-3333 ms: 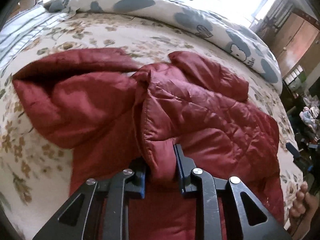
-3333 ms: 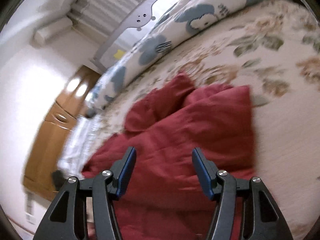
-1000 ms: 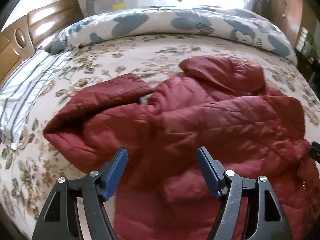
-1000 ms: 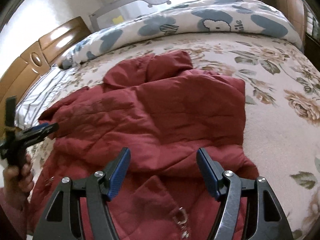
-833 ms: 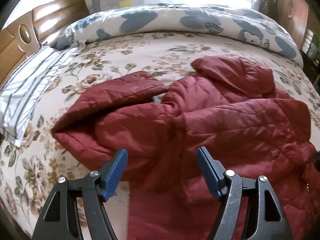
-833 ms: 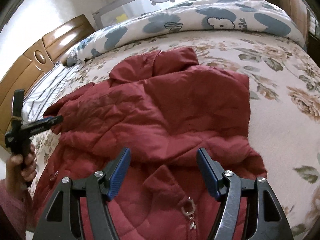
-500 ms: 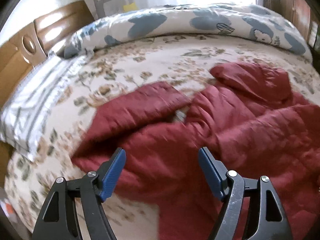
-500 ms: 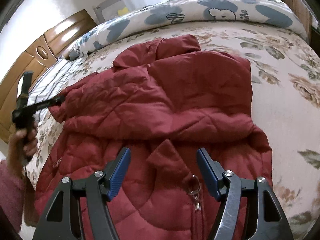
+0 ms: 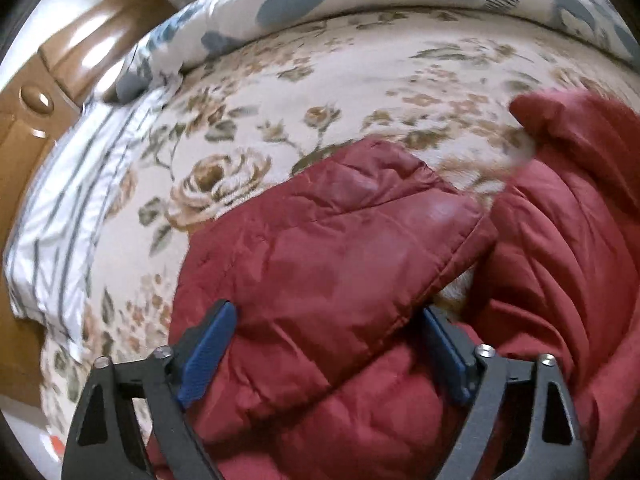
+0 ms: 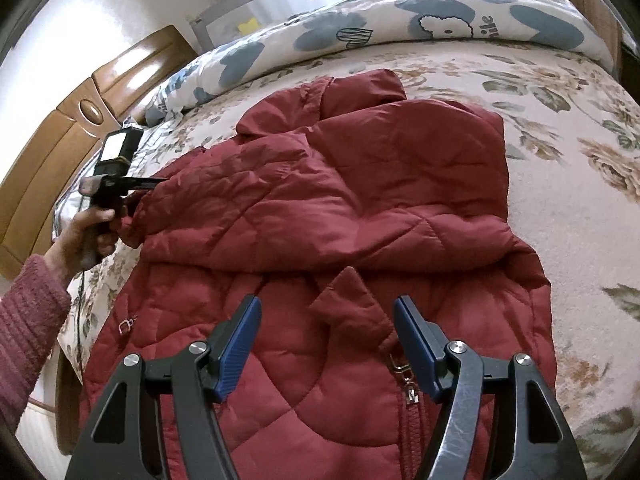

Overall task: Fold large clothes
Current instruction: 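Grasp the other sleeve with the left tool and lift it, then fold the held sleeve across the jacket body with the left tool and release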

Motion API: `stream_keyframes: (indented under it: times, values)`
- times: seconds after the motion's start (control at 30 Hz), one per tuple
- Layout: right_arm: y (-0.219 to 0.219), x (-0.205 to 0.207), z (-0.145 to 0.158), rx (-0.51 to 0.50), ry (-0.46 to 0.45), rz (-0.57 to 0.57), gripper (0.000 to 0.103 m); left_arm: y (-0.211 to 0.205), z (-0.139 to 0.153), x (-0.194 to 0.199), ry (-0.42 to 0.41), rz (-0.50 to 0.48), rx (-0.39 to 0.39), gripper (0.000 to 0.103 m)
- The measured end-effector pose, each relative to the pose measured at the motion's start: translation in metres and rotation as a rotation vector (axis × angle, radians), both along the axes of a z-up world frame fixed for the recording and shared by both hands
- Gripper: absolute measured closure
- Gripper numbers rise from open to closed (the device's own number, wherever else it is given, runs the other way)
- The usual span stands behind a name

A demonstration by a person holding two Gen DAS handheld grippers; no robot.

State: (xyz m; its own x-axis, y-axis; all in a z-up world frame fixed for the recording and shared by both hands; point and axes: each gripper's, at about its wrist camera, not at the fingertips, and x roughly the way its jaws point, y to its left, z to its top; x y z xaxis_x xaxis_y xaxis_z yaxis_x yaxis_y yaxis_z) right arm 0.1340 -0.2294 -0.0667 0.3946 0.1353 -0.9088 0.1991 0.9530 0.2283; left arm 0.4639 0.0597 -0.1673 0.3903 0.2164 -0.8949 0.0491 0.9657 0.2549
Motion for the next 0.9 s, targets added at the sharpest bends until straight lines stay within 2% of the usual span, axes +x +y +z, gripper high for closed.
stream_keyframes:
  times: [0.03, 0.07, 0.13, 0.17, 0.37, 0.53, 0.67, 0.9]
  values:
    - [0.001, 0.0, 0.0, 0.002, -0.001, 0.0, 0.033, 0.001, 0.0, 0.002, -0.001, 0.006, -0.012, 0.044]
    - [0.001, 0.0, 0.001, 0.002, -0.004, 0.0, 0.033, 0.002, -0.001, 0.004, 0.001, 0.01, -0.03, 0.052]
    - [0.003, 0.0, 0.002, 0.002, -0.009, 0.0, 0.033, 0.006, 0.003, 0.001, -0.013, 0.019, -0.046, 0.076]
    - [0.003, -0.001, 0.004, 0.003, -0.017, 0.0, 0.033, 0.008, 0.008, -0.002, -0.029, 0.023, -0.065, 0.085]
    - [0.006, -0.002, 0.01, 0.003, -0.04, 0.001, 0.033, 0.025, 0.065, -0.044, -0.162, 0.06, -0.276, 0.089]
    - [0.005, -0.004, 0.012, 0.011, -0.047, -0.013, 0.033, 0.019, 0.111, -0.097, -0.261, 0.002, -0.455, 0.089]
    - [0.003, -0.008, 0.014, 0.008, -0.045, -0.027, 0.033, -0.002, 0.125, -0.139, -0.294, -0.06, -0.525, 0.089]
    - [-0.013, -0.018, 0.021, 0.01, -0.047, -0.081, 0.033, -0.04, 0.125, -0.189, -0.298, -0.16, -0.597, 0.089]
